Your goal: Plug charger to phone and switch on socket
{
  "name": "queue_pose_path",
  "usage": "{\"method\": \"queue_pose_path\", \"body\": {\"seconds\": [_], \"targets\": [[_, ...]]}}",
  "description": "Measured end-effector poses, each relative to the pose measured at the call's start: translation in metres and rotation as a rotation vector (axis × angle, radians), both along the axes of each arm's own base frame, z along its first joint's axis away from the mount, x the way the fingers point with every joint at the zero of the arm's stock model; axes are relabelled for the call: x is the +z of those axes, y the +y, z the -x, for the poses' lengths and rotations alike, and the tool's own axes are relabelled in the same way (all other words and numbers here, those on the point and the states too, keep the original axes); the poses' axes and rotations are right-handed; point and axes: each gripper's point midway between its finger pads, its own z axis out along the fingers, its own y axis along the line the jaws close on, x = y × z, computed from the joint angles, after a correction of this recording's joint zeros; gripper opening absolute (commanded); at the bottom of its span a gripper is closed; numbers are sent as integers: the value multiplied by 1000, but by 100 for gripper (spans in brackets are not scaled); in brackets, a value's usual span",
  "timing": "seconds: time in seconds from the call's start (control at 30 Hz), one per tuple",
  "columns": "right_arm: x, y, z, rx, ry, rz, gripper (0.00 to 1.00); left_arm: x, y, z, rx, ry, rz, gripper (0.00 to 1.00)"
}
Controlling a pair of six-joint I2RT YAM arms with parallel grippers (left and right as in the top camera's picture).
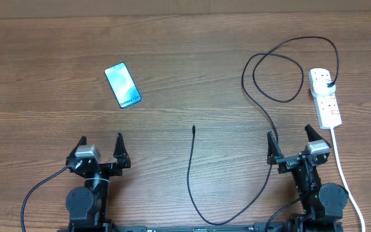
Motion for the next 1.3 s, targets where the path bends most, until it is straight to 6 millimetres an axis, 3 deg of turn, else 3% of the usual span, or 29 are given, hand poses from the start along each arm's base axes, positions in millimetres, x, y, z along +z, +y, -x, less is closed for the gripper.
{"method": "queue_pose_path", "body": {"seconds": [1.3], "targets": [[0,0,0,0,0,0,100,0,0,0,0,0,0,100]]}}
